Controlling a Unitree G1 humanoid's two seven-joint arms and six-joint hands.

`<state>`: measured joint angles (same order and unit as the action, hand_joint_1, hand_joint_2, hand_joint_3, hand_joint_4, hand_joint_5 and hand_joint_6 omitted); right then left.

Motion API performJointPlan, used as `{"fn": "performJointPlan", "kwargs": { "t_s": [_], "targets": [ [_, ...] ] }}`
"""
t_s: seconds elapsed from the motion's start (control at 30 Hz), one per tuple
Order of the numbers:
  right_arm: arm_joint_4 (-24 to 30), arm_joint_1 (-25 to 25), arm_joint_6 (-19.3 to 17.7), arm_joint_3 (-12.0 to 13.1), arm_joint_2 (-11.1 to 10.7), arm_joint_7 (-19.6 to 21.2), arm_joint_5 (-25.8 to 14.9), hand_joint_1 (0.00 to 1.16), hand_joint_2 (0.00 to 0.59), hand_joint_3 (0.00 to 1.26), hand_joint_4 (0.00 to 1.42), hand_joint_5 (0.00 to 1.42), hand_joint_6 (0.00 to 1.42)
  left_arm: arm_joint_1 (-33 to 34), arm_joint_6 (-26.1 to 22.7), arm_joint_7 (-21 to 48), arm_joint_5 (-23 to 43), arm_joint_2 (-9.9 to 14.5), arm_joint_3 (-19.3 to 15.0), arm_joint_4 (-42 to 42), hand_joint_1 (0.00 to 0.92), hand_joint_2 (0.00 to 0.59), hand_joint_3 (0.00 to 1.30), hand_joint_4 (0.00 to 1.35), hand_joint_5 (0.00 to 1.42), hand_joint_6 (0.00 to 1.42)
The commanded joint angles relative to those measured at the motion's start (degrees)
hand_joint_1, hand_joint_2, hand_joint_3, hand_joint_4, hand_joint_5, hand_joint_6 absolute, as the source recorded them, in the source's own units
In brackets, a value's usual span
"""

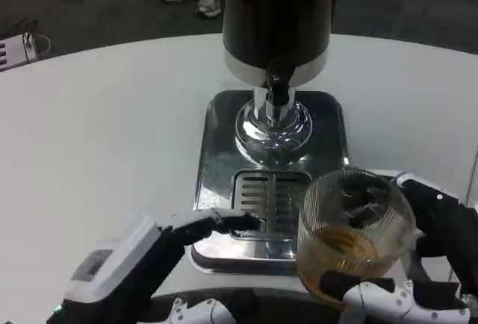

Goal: Grasp the cup under the faucet to collect the drink, then remove the cup.

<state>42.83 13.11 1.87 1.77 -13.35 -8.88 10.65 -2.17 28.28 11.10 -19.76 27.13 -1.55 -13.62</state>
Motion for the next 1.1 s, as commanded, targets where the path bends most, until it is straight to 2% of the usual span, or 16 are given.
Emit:
{"fn": "performJointPlan", "kwargs": {
  "t_s": [0.03,0.2,0.3,0.47,0.77,1.1],
  "targets": [
    [3.5,0.5,-1.1,1.7,-1.0,-1.6,-2.4,0.94,0.273,1.17,1.38,1.38,1.41,-2.4,0.1,0.8,-3.7,1.3,0.5,-3.9,0.0,0.098,0.26,0.13,0.16,0.26],
    [4.9,1.1,-1.7,2.9,-2.0,-3.2,-3.0,0.93,0.271,1.17,1.37,1.38,1.41,-4.6,-2.8,1.7,-7.6,1.8,0.1,-7.9,0.0,0.091,0.16,0.01,0.06,0.18],
    [5.7,1.6,-1.5,3.4,-2.3,-3.8,-3.8,0.93,0.271,1.17,1.37,1.38,1.41,-5.6,-4.0,2.3,-8.6,2.3,-0.1,-9.5,0.0,0.082,0.11,0.0,0.01,0.14],
    [6.9,2.5,-1.5,4.1,-2.7,-4.5,-4.2,0.93,0.271,1.17,1.37,1.38,1.41,-7.4,-6.0,3.1,-10.8,2.6,-0.2,-12.2,0.0,0.08,0.04,0.0,0.0,0.09],
    [7.5,3.3,-1.5,4.5,-2.8,-4.9,-4.1,0.93,0.27,1.16,1.37,1.38,1.41,-8.6,-8.7,3.5,-12.4,2.5,-0.5,-14.9,0.0,0.077,0.0,0.0,0.0,0.05],
    [7.4,3.5,-1.7,4.5,-2.7,-4.9,-4.0,0.93,0.27,1.16,1.37,1.38,1.41,-10.0,-9.4,3.4,-12.4,2.6,-1.0,-15.6,0.0,0.074,0.0,0.0,0.0,0.04]
  ]
}}
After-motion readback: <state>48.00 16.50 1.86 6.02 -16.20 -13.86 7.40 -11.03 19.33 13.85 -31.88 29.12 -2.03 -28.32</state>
